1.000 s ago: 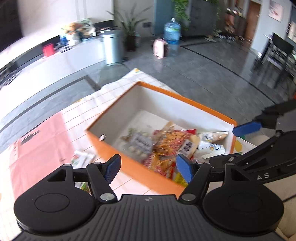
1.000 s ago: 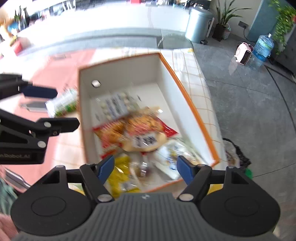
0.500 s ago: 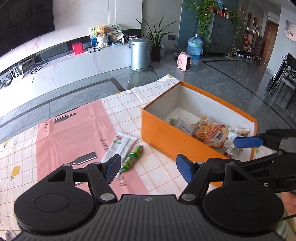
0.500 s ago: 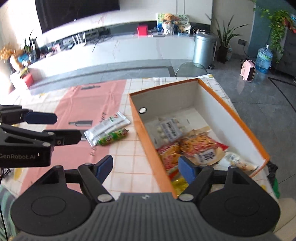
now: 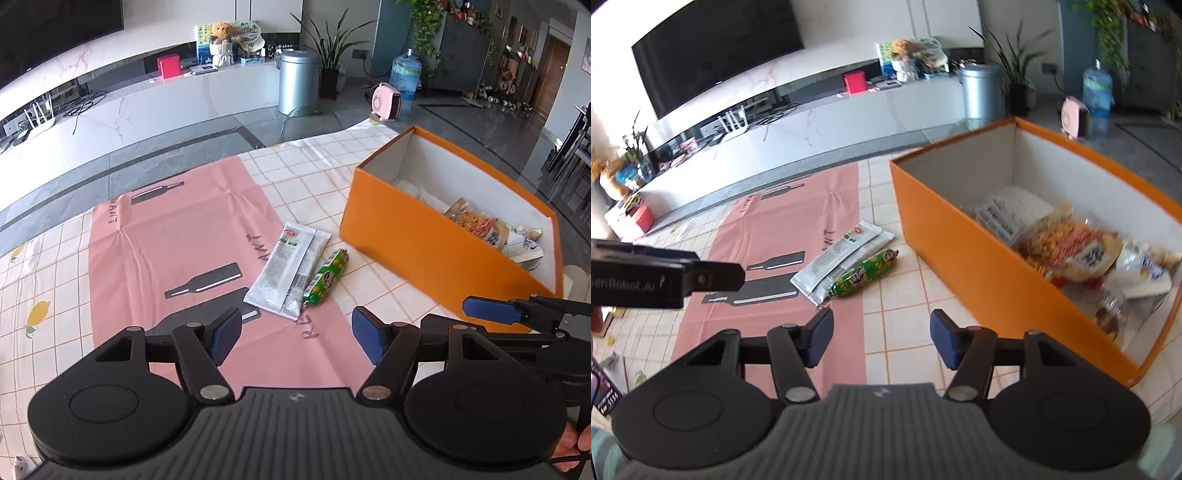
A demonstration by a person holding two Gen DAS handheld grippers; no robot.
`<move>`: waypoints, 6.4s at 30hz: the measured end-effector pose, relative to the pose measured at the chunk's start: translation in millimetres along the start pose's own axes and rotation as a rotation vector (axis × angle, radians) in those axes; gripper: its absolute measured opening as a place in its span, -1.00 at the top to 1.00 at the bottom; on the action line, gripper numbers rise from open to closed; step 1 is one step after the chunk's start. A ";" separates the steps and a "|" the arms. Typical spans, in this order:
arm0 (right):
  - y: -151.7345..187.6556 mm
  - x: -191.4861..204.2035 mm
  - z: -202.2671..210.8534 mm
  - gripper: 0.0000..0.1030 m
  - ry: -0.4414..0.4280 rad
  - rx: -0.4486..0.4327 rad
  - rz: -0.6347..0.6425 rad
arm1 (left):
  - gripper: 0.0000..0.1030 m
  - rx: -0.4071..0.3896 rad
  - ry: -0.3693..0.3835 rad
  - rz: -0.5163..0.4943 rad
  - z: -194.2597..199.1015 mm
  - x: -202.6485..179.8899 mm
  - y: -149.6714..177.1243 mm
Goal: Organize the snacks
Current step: 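Move both tools back toward the last two snacks, then grasp the white twin sachet with the left tool while the right tool grasps the green sausage stick, then carry both held items over the orange box with both tools, then open both tools to drop the items into the orange box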
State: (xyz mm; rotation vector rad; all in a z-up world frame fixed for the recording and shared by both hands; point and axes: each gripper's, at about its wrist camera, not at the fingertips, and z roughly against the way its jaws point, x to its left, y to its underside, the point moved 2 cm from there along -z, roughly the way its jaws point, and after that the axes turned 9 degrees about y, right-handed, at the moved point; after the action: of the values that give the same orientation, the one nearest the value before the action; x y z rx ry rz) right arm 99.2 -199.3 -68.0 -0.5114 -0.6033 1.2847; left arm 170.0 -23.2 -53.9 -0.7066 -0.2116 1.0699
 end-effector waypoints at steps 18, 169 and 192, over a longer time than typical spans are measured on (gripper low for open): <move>-23.1 27.8 -98.1 0.05 -0.001 0.092 -0.203 | -0.50 0.046 0.002 0.009 -75.3 51.6 -0.6; -118.0 -198.3 -64.9 0.63 0.028 0.201 0.269 | -0.06 0.179 0.104 -0.150 -151.2 -176.1 -112.9; -128.9 -186.9 -92.8 0.37 0.045 0.232 0.305 | -0.23 0.224 0.014 -0.234 -182.8 -173.2 -115.9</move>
State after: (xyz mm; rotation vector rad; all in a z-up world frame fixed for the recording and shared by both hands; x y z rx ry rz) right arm 222.7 -411.0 -76.1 -0.4489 -0.3394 1.6046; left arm 259.0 -283.0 -91.9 -0.4746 -0.1556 0.8489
